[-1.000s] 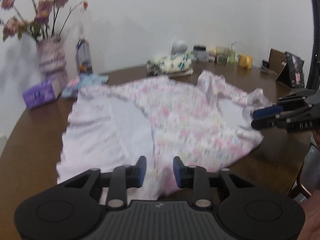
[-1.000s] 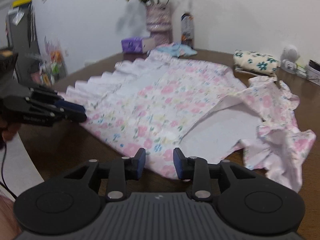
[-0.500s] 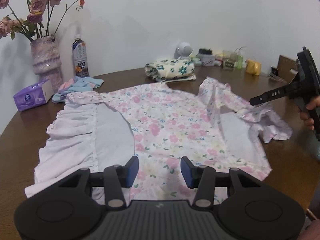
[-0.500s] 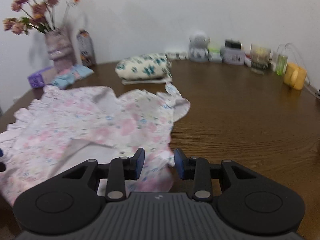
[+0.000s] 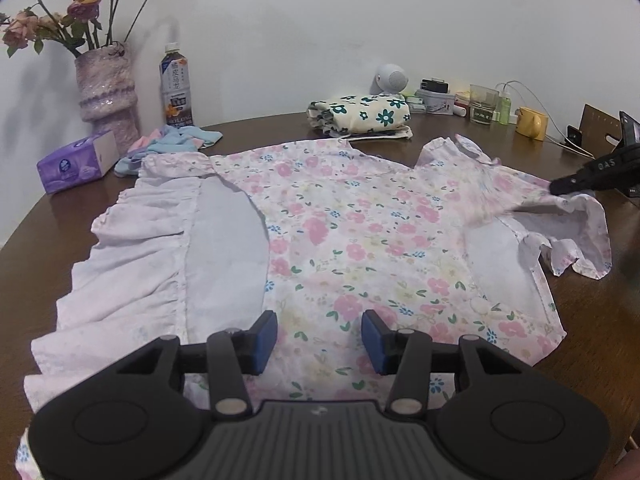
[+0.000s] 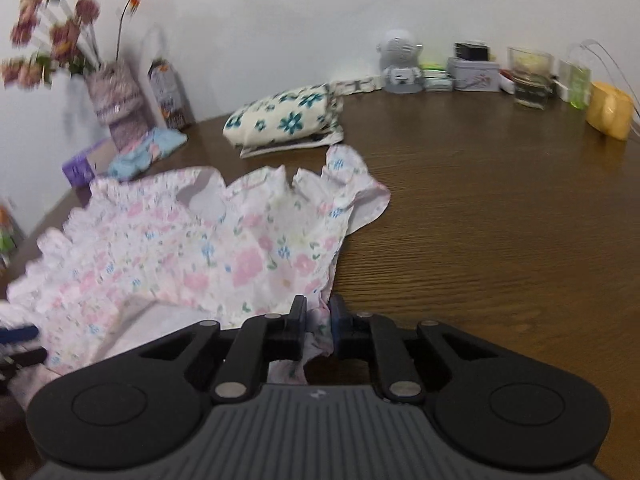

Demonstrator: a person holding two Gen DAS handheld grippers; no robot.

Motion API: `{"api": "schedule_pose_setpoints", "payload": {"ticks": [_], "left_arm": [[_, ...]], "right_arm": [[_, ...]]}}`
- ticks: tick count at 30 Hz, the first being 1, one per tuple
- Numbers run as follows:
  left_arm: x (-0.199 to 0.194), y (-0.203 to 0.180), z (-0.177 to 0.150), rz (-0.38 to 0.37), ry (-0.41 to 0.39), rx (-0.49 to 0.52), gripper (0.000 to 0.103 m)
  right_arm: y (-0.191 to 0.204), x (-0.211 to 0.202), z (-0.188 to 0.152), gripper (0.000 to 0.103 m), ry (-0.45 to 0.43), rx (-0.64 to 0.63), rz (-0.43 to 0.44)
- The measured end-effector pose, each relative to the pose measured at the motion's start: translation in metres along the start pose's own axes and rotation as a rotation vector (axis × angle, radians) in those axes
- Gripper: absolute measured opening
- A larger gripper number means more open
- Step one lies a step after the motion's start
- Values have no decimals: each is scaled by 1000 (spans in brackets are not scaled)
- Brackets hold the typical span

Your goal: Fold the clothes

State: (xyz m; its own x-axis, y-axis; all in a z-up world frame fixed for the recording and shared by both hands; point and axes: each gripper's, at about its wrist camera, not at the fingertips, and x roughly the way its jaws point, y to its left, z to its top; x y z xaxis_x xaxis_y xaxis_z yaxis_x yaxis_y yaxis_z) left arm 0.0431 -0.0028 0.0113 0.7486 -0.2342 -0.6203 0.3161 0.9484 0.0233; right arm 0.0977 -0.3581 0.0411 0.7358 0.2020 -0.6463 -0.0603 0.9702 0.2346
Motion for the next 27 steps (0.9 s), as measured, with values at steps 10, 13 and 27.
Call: {"api": "schedule_pose_setpoints", "payload": {"ticks": [10,13,27], "left_arm": [[-1,3,-2,15,-9,-11,46],[-1,3,-2,16,-12,-12,46],[-3,5,-4,27,-21,-28,48]], "right_arm": [[-10,-18,-9,12,36,23,-23],[-4,-30,-10,12,14,11,0],[-7,-12,4,23,-26,-9,-79]]}}
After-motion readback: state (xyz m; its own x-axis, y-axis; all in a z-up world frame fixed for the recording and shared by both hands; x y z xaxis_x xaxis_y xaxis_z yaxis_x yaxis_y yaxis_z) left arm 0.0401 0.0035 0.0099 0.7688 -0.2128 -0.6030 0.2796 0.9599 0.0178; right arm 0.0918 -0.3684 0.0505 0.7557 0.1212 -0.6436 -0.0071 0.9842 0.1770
